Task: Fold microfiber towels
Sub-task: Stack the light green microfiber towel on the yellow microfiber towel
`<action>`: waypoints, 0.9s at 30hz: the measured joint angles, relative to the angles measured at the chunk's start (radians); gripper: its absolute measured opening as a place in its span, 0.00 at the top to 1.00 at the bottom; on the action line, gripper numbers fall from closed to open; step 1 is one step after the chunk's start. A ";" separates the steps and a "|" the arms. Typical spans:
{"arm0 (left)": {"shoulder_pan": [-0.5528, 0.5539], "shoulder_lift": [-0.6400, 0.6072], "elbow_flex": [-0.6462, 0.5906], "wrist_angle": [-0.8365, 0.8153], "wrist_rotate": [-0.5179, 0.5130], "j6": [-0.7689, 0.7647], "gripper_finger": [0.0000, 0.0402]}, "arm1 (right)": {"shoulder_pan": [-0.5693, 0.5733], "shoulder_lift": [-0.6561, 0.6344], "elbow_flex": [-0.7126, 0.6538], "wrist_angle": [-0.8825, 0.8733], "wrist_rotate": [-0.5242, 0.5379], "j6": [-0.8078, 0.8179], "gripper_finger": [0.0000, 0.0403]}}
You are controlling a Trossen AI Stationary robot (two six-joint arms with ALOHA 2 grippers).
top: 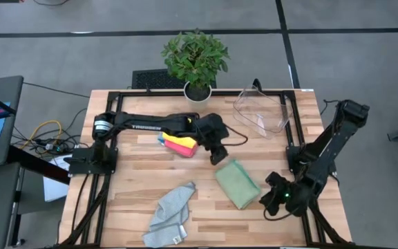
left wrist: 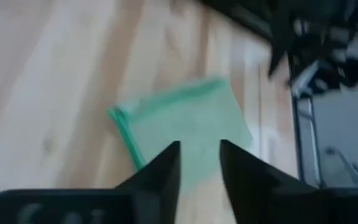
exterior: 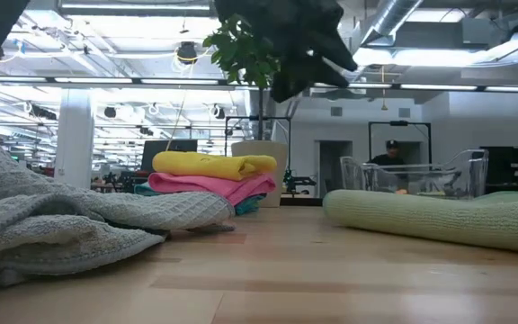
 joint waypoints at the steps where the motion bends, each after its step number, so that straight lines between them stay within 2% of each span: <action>1: -0.008 0.003 0.000 -0.020 0.016 -0.001 0.72 | -0.005 -0.007 0.000 0.000 -0.010 0.015 0.63; 7: -0.059 0.062 -0.003 -0.019 0.017 -0.092 0.47 | 0.004 -0.007 0.000 0.118 -0.034 0.189 0.53; 10: -0.063 0.080 0.002 0.002 -0.064 -0.168 0.38 | 0.007 -0.008 0.000 0.153 -0.039 0.259 0.48; 12: -0.060 0.089 -0.003 -0.009 -0.113 -0.208 0.35 | 0.016 -0.007 0.000 0.114 -0.035 0.307 0.46; 14: -0.059 0.106 -0.001 0.063 -0.131 -0.237 0.32 | 0.022 0.011 0.001 0.026 -0.035 0.370 0.45; 17: -0.055 0.110 -0.002 0.083 -0.133 -0.275 0.31 | 0.018 0.047 -0.001 -0.047 0.001 0.504 0.45; 27: -0.053 0.125 -0.002 0.103 -0.201 -0.289 0.30 | -0.057 0.182 -0.001 -0.052 -0.036 0.518 0.45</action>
